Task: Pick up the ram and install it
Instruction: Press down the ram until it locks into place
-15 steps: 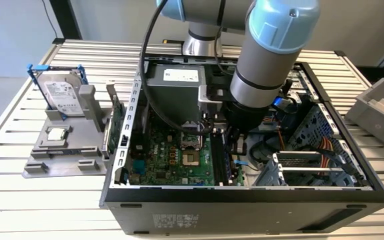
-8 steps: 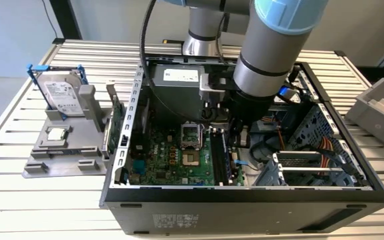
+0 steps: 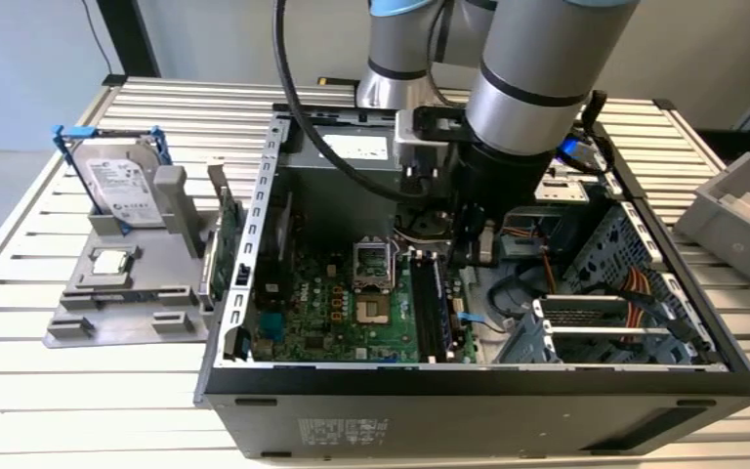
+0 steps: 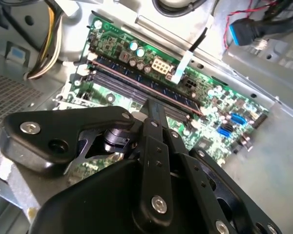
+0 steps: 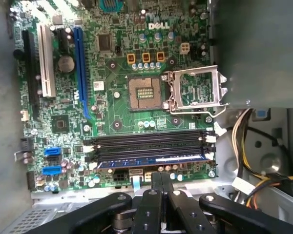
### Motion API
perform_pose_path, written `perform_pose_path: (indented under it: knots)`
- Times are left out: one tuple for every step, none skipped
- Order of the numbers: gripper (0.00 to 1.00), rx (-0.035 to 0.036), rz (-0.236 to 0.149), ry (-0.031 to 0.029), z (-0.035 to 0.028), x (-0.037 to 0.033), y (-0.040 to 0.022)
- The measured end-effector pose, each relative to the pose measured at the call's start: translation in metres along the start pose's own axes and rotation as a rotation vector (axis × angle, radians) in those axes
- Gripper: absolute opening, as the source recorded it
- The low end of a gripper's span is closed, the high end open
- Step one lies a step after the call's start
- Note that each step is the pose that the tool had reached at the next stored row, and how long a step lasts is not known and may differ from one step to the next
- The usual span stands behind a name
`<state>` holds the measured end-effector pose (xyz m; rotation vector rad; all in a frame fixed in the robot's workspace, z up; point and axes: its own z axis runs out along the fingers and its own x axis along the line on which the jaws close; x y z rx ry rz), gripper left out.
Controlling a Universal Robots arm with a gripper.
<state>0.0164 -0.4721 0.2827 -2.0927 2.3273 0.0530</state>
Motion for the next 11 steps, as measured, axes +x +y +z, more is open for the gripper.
perform_pose_path:
  knots:
    - [0.00, 0.0000, 0.000, 0.0001, -0.0006, 0.0000, 0.0000]
    - [0.00, 0.0000, 0.000, 0.0000, -0.0006, 0.0000, 0.0000]
    - [0.00, 0.0000, 0.000, 0.0000, -0.0006, 0.0000, 0.0000]
    - [0.00, 0.0000, 0.000, -0.0002, -0.0006, 0.0000, 0.0000]
    - [0.00, 0.0000, 0.000, -0.0002, -0.0006, -0.0001, 0.0000]
    - [0.00, 0.0000, 0.000, 0.0001, -0.0007, 0.0000, 0.0000]
    - [0.00, 0.0000, 0.000, 0.0000, -0.0007, 0.0000, 0.0000]
    - [0.00, 0.0000, 0.000, 0.0001, -0.0007, 0.0000, 0.0000]
    - [0.00, 0.0000, 0.000, 0.0000, -0.0007, 0.0000, 0.0000]
    - [0.00, 0.0000, 0.000, 0.0001, -0.0008, 0.0000, 0.0000]
    - [0.00, 0.0000, 0.000, 0.0001, -0.0008, 0.0000, 0.0000]
